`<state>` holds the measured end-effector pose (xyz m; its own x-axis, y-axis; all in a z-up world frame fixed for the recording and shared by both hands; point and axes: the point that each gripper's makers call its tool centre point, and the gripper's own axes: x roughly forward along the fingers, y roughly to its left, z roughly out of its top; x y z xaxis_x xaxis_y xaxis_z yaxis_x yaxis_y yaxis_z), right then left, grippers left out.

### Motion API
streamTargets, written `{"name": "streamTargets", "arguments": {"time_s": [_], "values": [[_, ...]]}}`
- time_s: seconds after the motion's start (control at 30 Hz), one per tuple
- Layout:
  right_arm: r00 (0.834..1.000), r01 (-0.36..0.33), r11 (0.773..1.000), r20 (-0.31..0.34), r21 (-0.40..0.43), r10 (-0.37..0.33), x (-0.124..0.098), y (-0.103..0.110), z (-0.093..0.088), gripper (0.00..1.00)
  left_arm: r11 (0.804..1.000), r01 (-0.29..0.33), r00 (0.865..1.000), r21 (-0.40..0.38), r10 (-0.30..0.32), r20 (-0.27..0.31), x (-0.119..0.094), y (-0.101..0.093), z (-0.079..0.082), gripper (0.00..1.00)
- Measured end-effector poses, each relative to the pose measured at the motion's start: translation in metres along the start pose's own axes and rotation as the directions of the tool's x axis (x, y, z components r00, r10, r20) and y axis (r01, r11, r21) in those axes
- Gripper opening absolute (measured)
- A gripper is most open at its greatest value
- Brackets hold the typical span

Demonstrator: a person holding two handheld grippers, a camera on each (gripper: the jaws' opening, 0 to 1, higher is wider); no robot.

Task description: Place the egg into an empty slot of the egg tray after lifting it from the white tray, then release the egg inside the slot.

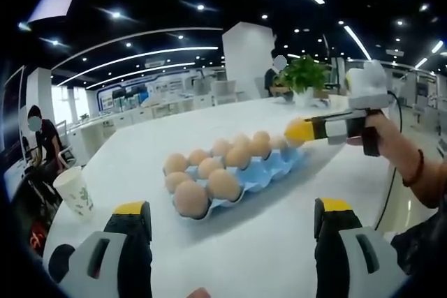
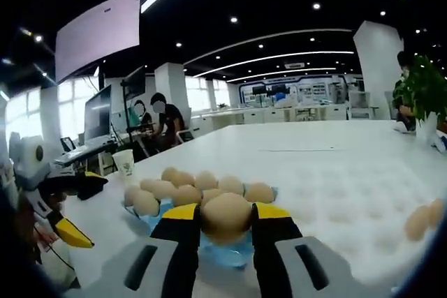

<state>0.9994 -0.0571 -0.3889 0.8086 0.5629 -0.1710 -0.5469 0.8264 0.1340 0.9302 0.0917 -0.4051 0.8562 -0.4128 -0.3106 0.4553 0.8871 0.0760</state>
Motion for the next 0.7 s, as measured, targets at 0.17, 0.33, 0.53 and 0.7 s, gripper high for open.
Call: {"name": "streamTargets", "arguments": {"time_s": [0.17, 0.33, 0.53, 0.7], "values": [[0.999, -0.046, 0.999, 0.003, -0.021, 0.046, 0.009, 0.017, 0.003, 0.3, 1.0, -0.002, 1.0, 0.0, 0.002, 0.002, -0.001, 0.001, 0.0, 0.99], [0.997, -0.081, 0.996, 0.002, -0.023, 0.081, 0.016, 0.03, 0.004, 0.3, 1.0, -0.003, 1.0, 0.001, 0.003, 0.001, -0.002, 0.002, 0.0, 0.99], [0.992, -0.124, 0.991, -0.014, -0.044, 0.123, 0.024, 0.044, -0.001, 0.3, 1.0, -0.006, 1.0, 0.0, 0.006, -0.002, -0.004, 0.004, -0.002, 0.99], [0.986, -0.164, 0.985, -0.015, -0.049, 0.163, 0.03, 0.054, -0.003, 0.3, 1.0, -0.006, 1.0, -0.002, 0.006, -0.001, -0.004, 0.005, -0.002, 0.99]]}}
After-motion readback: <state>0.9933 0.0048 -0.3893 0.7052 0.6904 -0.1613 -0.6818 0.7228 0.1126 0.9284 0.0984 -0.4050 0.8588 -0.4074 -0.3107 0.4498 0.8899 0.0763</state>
